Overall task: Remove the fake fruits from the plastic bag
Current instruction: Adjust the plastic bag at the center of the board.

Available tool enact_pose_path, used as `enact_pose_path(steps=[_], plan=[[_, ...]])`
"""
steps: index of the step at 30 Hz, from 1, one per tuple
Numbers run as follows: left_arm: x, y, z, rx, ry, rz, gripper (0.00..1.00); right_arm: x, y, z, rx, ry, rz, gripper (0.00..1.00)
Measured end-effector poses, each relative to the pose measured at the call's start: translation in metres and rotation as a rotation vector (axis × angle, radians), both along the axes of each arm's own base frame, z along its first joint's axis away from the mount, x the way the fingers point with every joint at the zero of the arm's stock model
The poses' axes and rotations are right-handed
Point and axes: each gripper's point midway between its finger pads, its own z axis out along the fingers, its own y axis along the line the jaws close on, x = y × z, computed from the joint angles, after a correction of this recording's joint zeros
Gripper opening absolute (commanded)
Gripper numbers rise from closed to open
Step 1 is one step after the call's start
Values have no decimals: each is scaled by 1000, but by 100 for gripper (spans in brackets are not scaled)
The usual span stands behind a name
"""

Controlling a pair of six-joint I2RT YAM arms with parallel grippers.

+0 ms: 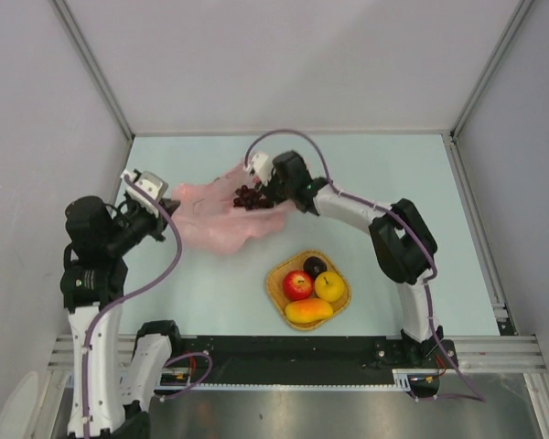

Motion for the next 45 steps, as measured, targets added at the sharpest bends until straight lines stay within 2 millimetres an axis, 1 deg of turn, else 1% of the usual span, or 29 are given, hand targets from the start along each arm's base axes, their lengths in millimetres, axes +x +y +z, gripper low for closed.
enact_pose_path(steps=[2, 4, 5, 6, 8, 9, 10, 12, 13, 15, 16, 17, 18, 19, 21, 23, 24, 25, 26, 27, 29, 32, 36, 38, 39, 42, 45], plan=[[23, 6, 8, 3, -31, 27, 0, 52, -6, 31, 29, -82, -67, 49], [48, 11, 16, -3, -36, 46, 0, 110, -12, 77, 95, -185, -144, 49], [64, 13, 27, -5, -51, 54, 0, 132, -18, 100, 129, -232, -178, 49], [75, 14, 34, -9, -59, 60, 0, 151, -26, 123, 160, -271, -213, 50], [99, 17, 53, -20, -86, 68, 0, 172, -36, 163, 219, -343, -257, 49], [105, 17, 63, -23, -108, 68, 0, 177, -41, 177, 244, -362, -274, 49], [107, 17, 72, -24, -130, 66, 0, 177, -45, 190, 266, -374, -286, 49], [99, 15, 86, -15, -179, 58, 0, 168, -45, 199, 290, -369, -286, 49], [91, 14, 92, -5, -203, 53, 0, 158, -43, 195, 288, -341, -281, 49], [70, 11, 95, 26, -244, 34, 0, 133, -36, 179, 269, -276, -255, 49], [56, 10, 91, 49, -256, 25, 0, 117, -30, 165, 258, -234, -235, 49], [41, 8, 83, 70, -259, 13, 0, 94, -26, 142, 235, -163, -208, 50], [29, 8, 71, 96, -256, 3, 0, 78, -24, 126, 214, -114, -193, 51], [14, 6, 53, 118, -237, -12, 0, 60, -19, 108, 199, -72, -170, 52], [-10, 3, 20, 156, -201, -38, 0, 15, -18, 61, 126, 34, -126, 59], [-28, 3, -20, 187, -127, -59, 0, -25, -20, 19, 47, 122, -86, 62], [-34, 3, -38, 198, -85, -68, 0, -42, -20, 2, 13, 158, -68, 62], [-39, 4, -54, 208, -44, -74, 0, -57, -22, -12, -17, 191, -51, 62], [-43, 5, -68, 215, -6, -76, 0, -67, -21, -21, -37, 212, -36, 62], [-46, 6, -79, 224, 24, -77, 0, -74, -20, -25, -47, 223, -24, 62], [-53, 9, -97, 237, 70, -66, 0, -77, -14, -21, -38, 213, -8, 62], [-56, 14, -100, 252, 70, -41, 0, -77, -5, -4, 0, 170, 13, 62], [-55, 19, -96, 256, 52, -3, 0, -70, 13, 26, 73, 94, 25, 62], [-52, 21, -94, 251, 53, 20, 0, -68, 21, 39, 98, 79, 25, 62], [-50, 23, -92, 247, 53, 30, 0, -68, 27, 48, 117, 74, 24, 62], [-43, 25, -82, 230, 45, 55, 0, -68, 41, 72, 172, 61, 25, 57], [-35, 24, -68, 197, 31, 70, 0, -78, 45, 82, 193, 74, 40, 52]])
